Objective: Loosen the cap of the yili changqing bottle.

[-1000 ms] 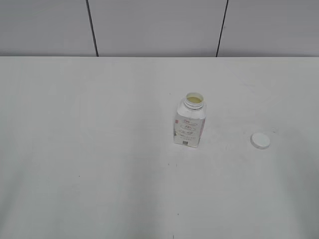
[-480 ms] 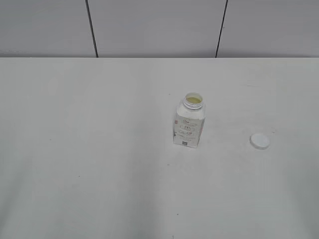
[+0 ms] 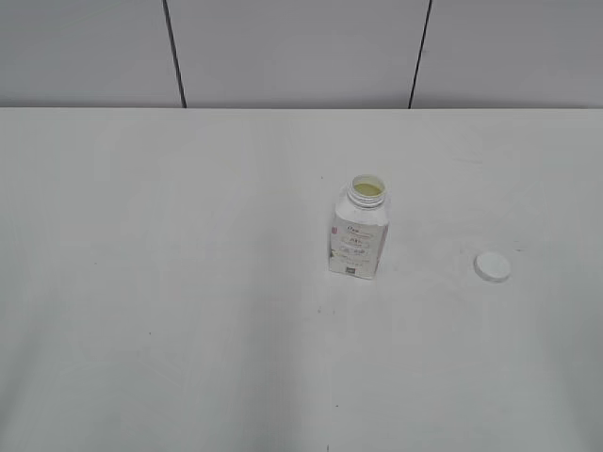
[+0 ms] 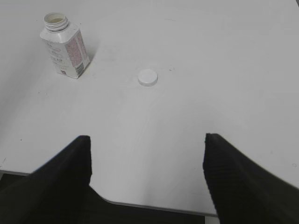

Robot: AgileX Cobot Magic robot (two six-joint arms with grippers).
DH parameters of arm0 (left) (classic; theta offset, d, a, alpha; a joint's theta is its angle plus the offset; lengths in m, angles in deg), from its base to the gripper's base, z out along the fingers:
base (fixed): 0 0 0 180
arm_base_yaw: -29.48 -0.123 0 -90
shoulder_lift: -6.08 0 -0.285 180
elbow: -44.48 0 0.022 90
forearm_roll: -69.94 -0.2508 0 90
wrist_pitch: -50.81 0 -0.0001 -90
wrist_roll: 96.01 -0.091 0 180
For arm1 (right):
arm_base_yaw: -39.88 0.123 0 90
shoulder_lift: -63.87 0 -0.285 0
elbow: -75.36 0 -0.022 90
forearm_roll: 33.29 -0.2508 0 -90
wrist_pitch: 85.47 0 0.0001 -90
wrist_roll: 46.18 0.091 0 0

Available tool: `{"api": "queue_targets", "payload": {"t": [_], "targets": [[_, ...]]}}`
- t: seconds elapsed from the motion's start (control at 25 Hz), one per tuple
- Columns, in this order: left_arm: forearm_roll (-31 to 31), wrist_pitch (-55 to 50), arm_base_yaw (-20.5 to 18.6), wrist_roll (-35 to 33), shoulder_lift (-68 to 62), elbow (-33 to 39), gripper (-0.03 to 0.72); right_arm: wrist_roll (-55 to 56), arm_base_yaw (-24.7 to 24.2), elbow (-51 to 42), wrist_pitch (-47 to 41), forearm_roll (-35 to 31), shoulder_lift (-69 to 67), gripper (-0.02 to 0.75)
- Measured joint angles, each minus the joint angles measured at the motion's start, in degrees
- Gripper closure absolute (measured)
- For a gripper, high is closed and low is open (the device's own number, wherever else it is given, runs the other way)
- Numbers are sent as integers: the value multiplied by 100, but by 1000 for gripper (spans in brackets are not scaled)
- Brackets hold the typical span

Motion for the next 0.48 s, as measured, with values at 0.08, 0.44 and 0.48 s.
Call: {"api": "queue_targets", "payload": {"t": [0.08,0.44,0.48], "targets": [[6,0,0,0,0,4,228,5,0,0,0,0,0,152],[6,0,-257,0,0,4,257,5,0,0,0,0,0,152],[6,0,-342,0,0,4,260,5,0,0,0,0,0,152]]}}
